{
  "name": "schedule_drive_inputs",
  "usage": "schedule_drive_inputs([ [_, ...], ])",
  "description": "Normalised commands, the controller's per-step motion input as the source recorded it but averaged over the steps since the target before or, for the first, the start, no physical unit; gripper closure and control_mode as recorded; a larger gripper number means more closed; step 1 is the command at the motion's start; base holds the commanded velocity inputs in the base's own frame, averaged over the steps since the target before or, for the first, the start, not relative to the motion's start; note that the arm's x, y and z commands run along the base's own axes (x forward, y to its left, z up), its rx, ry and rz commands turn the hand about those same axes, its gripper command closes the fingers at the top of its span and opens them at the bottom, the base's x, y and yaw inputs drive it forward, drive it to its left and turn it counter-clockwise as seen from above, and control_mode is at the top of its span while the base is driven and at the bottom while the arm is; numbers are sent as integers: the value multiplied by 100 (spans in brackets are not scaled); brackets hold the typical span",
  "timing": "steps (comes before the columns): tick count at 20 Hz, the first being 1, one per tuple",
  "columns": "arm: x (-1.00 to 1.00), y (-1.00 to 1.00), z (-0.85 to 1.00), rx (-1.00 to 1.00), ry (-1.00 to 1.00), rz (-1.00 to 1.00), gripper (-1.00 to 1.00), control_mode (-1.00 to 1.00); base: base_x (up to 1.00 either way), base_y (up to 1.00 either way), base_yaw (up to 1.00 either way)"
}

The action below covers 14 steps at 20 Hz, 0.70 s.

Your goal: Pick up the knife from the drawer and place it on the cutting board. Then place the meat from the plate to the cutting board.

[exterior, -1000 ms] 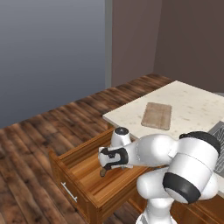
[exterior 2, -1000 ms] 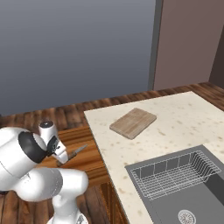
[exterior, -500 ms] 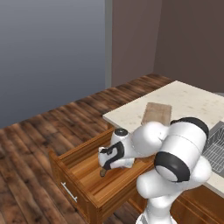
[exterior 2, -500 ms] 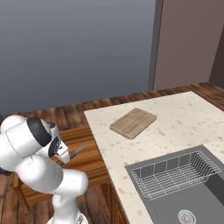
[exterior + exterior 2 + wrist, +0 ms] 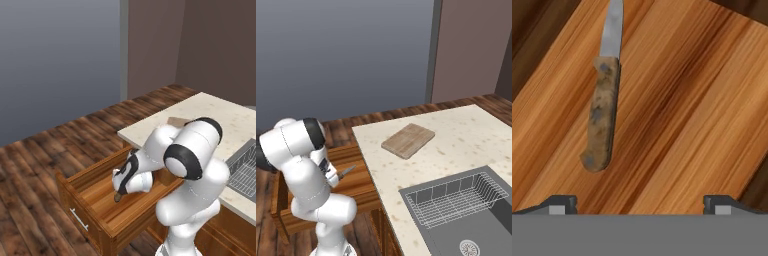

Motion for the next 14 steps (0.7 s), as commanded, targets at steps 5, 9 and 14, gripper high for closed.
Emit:
schedule_drive_inputs([
  [5,26,3,-26,0,0,0,-100,-100,0,0,0],
  [9,24,8,-19,0,0,0,-100,-100,0,0,0],
  [14,13,10,-2,0,0,0,-100,-100,0,0,0],
])
